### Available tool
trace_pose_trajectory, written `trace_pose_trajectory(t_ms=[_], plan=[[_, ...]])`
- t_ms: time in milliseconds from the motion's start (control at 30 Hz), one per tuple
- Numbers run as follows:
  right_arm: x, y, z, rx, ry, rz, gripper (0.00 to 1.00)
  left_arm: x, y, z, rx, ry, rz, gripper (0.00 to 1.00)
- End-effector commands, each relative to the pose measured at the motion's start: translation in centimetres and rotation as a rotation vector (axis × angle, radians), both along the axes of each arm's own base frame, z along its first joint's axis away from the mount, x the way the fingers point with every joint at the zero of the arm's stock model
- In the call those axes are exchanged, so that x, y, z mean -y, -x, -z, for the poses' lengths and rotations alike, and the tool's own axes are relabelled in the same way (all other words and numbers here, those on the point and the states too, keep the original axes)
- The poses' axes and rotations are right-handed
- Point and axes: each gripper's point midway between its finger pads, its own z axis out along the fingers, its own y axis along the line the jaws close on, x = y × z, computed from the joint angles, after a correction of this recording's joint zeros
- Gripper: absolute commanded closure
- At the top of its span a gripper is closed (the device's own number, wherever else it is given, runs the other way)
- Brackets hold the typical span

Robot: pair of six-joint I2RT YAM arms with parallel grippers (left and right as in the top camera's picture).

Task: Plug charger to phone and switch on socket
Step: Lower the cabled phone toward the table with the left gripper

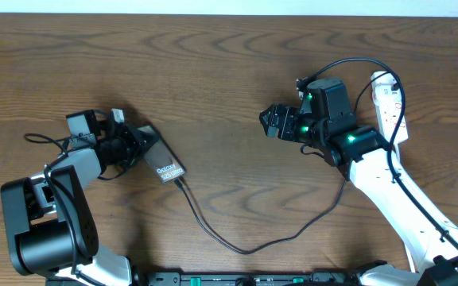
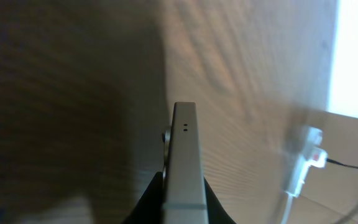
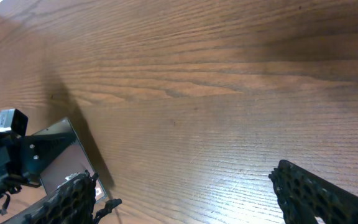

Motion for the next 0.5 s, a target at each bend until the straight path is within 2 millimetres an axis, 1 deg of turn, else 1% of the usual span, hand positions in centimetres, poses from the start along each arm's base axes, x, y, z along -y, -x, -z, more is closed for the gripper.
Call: trace_pose_trajectory(t_ms=[0, 167, 467], plan=[[0.0, -0.2, -0.7, 0.027, 0.01, -0.007, 0.11, -1.2, -0.1, 0.3, -0.01, -0.073, -0.024, 0.93], [0.0, -0.2, -0.7, 0.027, 0.01, -0.007, 0.1, -1.5, 0.7, 1.0, -0.06, -0.095, -0.039, 0.92], [0.1, -0.2, -0.7, 0.027, 0.011, -0.006, 0.09, -1.4, 1.4, 1.4, -0.099, -0.087, -0.038, 0.93]])
